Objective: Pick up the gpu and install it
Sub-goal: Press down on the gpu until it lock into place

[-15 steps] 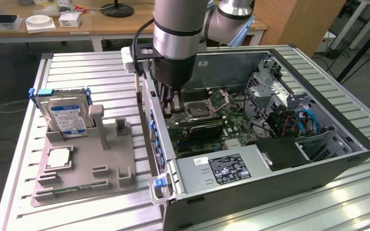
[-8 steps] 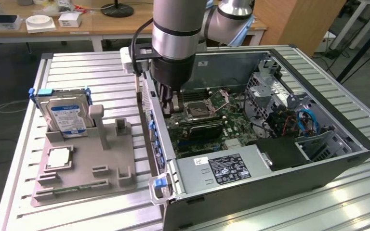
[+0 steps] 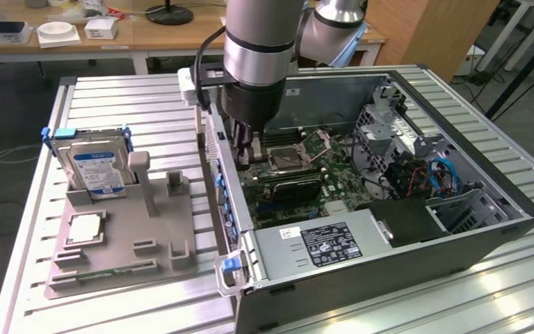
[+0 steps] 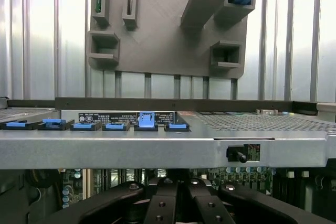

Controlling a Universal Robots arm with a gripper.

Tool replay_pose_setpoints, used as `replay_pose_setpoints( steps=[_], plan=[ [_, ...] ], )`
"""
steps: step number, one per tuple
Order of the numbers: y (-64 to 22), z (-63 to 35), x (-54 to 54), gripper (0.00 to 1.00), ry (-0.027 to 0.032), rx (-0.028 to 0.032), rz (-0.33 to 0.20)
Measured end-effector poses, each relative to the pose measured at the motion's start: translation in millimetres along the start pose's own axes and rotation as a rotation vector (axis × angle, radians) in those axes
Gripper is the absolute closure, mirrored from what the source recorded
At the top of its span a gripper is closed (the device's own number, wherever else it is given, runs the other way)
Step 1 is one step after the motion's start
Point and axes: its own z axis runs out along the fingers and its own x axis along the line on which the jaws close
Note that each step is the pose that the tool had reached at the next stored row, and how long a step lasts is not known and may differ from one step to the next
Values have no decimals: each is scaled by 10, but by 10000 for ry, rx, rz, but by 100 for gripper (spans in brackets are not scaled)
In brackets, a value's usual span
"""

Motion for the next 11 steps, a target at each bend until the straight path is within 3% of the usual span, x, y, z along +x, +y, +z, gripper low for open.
replay_pose_setpoints(
  steps=[11],
  plan=[
    [31,1,7,89,-14,2,29]
  ],
)
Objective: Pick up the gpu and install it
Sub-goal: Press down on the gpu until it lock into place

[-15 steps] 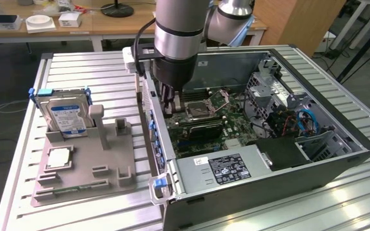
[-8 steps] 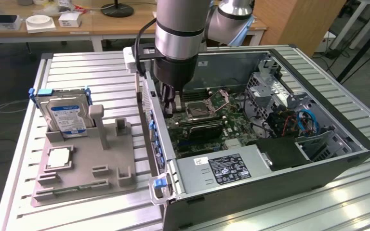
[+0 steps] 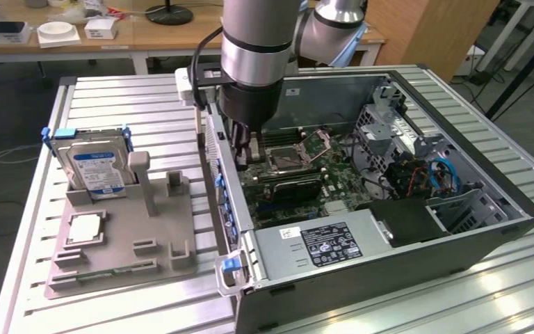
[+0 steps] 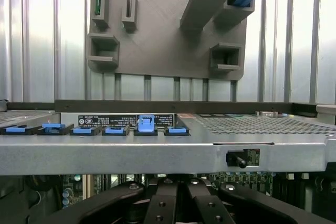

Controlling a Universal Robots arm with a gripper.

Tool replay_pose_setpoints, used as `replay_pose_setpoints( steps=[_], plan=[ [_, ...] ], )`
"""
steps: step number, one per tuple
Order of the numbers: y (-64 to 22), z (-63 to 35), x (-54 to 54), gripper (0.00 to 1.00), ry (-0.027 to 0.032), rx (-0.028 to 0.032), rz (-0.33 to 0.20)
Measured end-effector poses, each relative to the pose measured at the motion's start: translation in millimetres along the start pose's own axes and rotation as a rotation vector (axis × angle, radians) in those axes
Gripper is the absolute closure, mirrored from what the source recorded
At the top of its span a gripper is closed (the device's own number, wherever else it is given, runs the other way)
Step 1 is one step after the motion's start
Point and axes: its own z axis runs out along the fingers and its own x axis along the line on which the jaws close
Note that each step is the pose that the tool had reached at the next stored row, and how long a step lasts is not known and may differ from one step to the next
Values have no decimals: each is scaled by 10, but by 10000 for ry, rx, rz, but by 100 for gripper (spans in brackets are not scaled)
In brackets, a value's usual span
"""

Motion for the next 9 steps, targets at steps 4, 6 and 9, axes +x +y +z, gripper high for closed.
replay_pose_setpoints(
  steps=[4,6,9],
  plan=[
    [-2,-3,45,89,-12,-6,1],
    [-2,-3,45,89,-13,-5,2],
    [-13,-3,43,89,-13,-6,1]
  ],
)
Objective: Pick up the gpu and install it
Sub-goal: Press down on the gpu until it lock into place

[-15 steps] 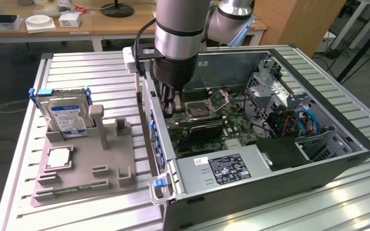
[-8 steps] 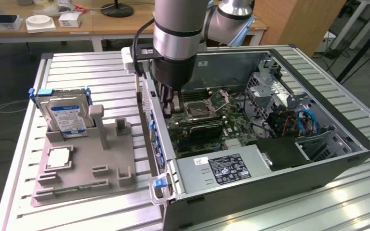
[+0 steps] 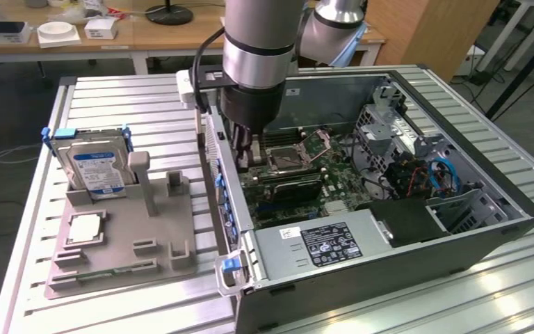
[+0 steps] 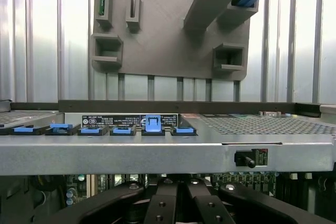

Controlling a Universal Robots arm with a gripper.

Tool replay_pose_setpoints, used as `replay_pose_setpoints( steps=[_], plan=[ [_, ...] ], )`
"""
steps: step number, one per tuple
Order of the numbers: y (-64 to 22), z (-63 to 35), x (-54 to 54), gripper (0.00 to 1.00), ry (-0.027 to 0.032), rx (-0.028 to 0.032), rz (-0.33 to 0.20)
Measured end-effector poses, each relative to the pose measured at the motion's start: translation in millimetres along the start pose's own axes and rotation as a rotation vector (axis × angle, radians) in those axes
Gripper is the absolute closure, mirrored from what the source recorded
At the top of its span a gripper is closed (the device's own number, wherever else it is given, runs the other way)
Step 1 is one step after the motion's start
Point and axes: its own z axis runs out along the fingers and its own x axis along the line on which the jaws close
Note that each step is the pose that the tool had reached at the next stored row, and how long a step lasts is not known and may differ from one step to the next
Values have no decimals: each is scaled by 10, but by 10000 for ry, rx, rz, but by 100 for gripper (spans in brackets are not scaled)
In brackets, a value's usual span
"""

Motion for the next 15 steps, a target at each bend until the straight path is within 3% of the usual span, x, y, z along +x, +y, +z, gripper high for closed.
replay_pose_setpoints(
  steps=[5,15],
  plan=[
    [-70,-1,-2,89,-11,-2,1],
    [-42,-2,19,89,-9,-18,12]
  ],
)
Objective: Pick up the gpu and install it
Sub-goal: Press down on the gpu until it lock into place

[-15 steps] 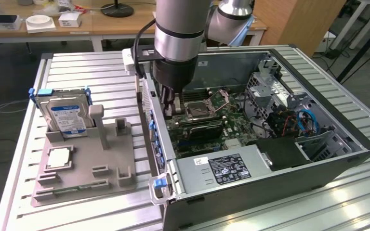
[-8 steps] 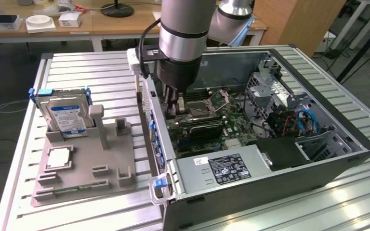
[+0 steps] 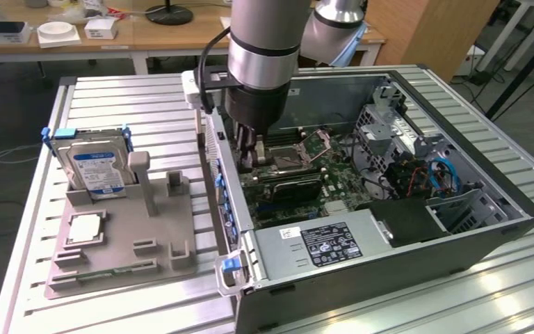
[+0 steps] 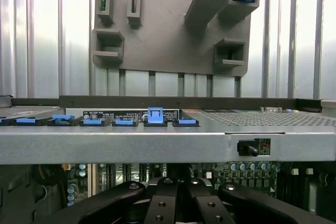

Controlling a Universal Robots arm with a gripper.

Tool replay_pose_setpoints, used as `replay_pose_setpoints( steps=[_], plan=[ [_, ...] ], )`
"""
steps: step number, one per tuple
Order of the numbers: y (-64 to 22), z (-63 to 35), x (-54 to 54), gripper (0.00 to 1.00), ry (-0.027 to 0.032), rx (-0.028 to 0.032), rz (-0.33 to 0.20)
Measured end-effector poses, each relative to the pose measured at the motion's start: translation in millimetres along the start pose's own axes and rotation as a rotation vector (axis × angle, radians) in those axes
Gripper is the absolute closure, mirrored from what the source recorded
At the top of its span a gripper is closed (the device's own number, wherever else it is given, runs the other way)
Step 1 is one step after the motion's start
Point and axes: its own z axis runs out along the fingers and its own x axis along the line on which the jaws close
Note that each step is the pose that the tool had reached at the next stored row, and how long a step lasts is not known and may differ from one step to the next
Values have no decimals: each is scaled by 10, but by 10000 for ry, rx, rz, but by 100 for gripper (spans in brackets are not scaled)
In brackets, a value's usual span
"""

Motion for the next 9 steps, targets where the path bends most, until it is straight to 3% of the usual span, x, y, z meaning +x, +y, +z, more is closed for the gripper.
replay_pose_setpoints(
  steps=[9],
  plan=[
    [55,2,0,89,-2,2,17]
  ],
)
